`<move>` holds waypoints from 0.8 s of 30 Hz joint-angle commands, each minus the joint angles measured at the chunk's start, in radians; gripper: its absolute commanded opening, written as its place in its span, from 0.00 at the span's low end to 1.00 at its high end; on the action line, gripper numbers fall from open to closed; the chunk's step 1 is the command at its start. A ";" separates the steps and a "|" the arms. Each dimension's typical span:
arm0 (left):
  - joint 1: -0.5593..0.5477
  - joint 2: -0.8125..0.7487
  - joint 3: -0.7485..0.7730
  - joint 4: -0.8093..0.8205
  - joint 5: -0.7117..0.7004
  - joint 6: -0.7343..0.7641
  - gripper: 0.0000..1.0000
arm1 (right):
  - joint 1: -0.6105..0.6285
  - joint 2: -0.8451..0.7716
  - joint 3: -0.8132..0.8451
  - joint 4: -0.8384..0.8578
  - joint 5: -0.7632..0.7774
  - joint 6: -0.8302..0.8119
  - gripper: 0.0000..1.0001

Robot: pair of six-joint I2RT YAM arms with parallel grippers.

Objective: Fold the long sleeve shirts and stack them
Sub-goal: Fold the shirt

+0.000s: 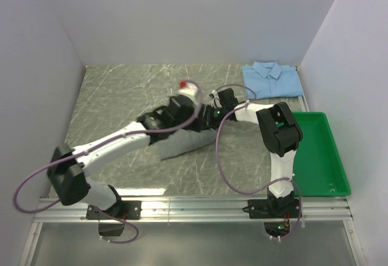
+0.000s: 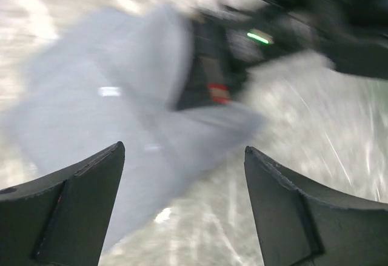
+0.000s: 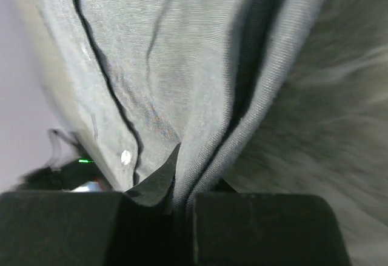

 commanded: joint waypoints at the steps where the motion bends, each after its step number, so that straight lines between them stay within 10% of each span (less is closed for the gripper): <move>1: 0.156 -0.116 -0.001 -0.074 -0.002 -0.009 0.86 | -0.031 -0.062 0.133 -0.275 0.111 -0.302 0.00; 10: 0.536 -0.265 -0.090 -0.139 0.034 0.033 0.88 | -0.095 0.011 0.509 -0.673 0.223 -0.641 0.00; 24: 0.671 -0.299 -0.184 -0.114 0.006 -0.033 0.88 | -0.051 -0.021 0.996 -0.972 1.183 -0.798 0.00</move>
